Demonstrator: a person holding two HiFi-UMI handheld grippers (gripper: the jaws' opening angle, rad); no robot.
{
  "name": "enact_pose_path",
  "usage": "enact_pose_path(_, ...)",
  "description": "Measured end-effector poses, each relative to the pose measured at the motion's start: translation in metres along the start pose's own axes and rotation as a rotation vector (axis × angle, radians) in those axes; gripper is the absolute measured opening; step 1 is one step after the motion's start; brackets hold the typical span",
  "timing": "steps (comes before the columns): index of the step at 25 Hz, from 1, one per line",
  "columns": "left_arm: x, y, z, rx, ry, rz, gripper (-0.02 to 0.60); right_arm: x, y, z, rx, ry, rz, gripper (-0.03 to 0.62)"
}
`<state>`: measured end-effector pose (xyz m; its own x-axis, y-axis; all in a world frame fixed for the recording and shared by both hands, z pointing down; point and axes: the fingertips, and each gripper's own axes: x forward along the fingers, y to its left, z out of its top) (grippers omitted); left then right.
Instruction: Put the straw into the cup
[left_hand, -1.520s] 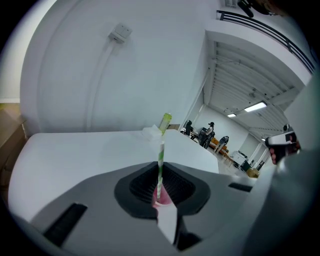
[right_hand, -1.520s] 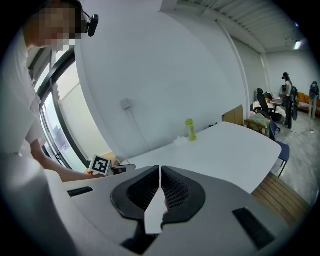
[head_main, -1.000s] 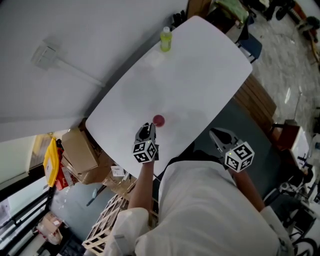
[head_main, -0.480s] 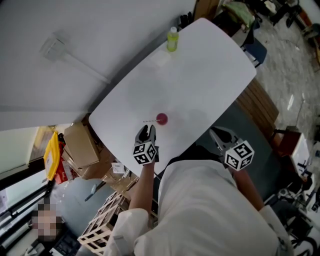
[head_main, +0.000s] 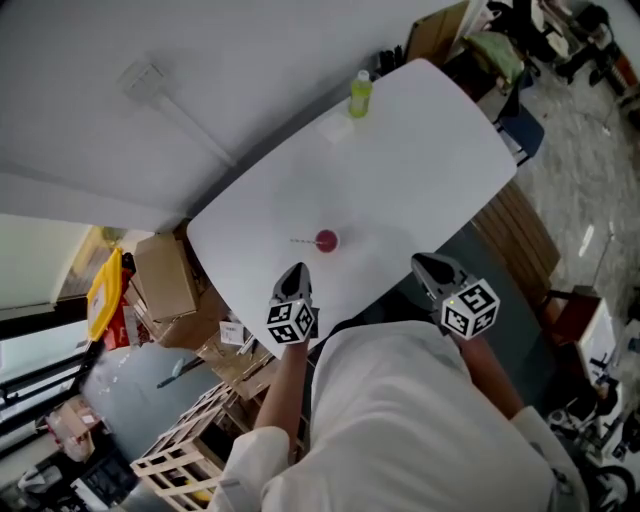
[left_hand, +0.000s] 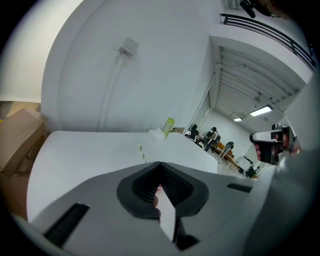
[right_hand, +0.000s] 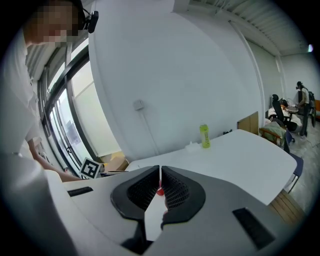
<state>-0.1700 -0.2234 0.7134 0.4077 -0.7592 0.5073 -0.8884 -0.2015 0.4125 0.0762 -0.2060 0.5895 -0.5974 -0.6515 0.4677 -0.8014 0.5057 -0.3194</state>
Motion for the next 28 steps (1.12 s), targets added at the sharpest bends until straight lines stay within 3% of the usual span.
enact_pose_path(6, -0.026, -0.04, 0.004, -0.036, -0.055, 0.011, 0.002, -0.009, -0.004, 0.004, -0.035, 0.001, 0.097, 0.037)
enact_pose_path(15, -0.077, -0.106, -0.006, -0.15, -0.152, 0.0, 0.002, -0.042, -0.023, -0.004, -0.098, 0.033, 0.223, 0.037)
enact_pose_path(28, -0.148, -0.194, -0.041, -0.204, -0.299, 0.116, 0.002, -0.108, -0.047, -0.031, -0.156, 0.05, 0.388, 0.037)
